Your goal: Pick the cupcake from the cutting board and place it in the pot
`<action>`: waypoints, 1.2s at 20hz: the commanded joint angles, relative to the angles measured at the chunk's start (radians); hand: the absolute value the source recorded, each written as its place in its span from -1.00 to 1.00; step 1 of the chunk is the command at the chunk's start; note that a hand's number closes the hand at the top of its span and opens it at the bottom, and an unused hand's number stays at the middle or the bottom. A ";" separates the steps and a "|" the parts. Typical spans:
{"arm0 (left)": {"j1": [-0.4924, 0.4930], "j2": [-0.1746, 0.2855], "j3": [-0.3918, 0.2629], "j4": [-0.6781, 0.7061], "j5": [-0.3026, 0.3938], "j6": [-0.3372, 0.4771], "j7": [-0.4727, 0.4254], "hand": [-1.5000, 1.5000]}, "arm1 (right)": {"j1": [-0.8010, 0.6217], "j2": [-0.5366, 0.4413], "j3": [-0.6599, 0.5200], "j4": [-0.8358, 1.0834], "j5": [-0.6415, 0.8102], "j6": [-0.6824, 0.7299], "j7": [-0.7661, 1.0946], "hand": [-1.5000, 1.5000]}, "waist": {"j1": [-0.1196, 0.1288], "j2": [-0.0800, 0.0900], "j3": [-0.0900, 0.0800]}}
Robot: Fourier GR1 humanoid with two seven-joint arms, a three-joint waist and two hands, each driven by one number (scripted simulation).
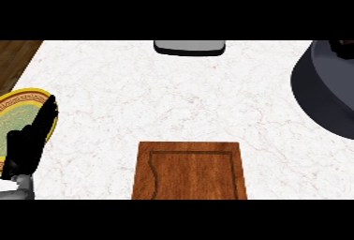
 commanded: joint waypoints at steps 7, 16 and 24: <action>-0.067 -0.013 -0.014 0.031 -0.008 -0.013 0.004 0.00 | -0.111 0.004 -0.046 0.320 0.027 -0.063 -0.093 -1.00 | 0.029 0.018 0.003; -0.049 -0.010 0.011 0.059 -0.005 -0.012 -0.038 0.00 | -0.101 -0.024 -0.148 0.401 -0.071 0.013 -0.257 -1.00 | 0.028 0.019 0.004; 0.003 -0.013 0.004 0.017 0.000 -0.024 -0.027 0.00 | -0.139 -0.009 -0.375 0.363 -0.306 0.023 -0.402 -1.00 | 0.016 0.007 0.005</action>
